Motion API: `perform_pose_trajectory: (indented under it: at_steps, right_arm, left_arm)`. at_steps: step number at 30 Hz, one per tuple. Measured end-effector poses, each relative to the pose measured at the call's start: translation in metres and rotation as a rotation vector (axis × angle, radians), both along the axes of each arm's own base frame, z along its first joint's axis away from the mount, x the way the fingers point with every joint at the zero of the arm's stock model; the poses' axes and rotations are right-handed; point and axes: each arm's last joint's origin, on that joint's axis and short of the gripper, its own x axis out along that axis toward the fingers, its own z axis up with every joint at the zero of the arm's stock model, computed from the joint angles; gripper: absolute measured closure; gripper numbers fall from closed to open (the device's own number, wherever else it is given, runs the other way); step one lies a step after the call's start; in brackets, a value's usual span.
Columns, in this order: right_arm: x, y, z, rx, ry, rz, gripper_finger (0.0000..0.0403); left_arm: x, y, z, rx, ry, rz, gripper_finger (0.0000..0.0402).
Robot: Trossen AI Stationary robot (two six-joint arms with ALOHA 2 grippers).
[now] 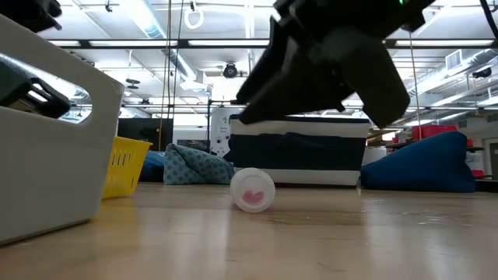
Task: Pick & place medical supplies in basket/bin
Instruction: Put the bottom white pill bottle into the gray bin, then put the white pill bottle into the gray bin
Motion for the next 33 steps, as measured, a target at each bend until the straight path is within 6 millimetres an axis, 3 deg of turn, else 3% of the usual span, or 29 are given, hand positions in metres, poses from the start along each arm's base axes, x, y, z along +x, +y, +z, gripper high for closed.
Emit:
perform_pose_trajectory:
  at_steps: [3, 11, 15, 19, 23, 26, 29, 33]
  right_arm:
    - [-0.001, -0.004, -0.004, 0.024, 0.055, 0.006, 0.0206]
    - [-0.005, -0.004, -0.005, -0.012, 0.092, 0.019, 0.0206]
    - [-0.006, -0.003, -0.005, -0.067, 0.111, 0.047, 0.0206]
    - [-0.006, -0.004, -0.004, -0.172, 0.112, 0.04, 0.0206]
    - [-0.006, -0.01, 0.0, -0.397, 0.084, -0.051, 0.0209]
    - [-0.008, -0.011, 0.003, -0.459, 0.019, -0.156, 0.0216]
    - [-0.01, -0.006, 0.004, -0.389, 0.07, -0.054, 0.0219]
    - [-0.011, -0.004, 0.003, -0.16, 0.113, 0.028, 0.0213]
  left_arm:
    - [0.002, 0.001, 0.0, -0.026, 0.02, -0.022, 0.0235]
    - [0.004, -0.003, 0.006, -0.053, 0.008, -0.074, 0.0104]
    - [0.013, -0.011, 0.02, -0.073, -0.04, -0.143, 0.0068]
    - [0.026, -0.02, 0.043, 0.016, -0.2, -0.16, 0.0061]
    - [0.036, -0.021, 0.059, 0.229, -0.375, -0.084, 0.0069]
    - [0.041, -0.017, 0.065, 0.397, -0.47, 0.013, 0.0074]
    - [0.048, -0.012, 0.072, 0.466, -0.549, 0.106, 0.0075]
    - [0.056, -0.003, 0.076, 0.481, -0.574, 0.156, 0.0075]
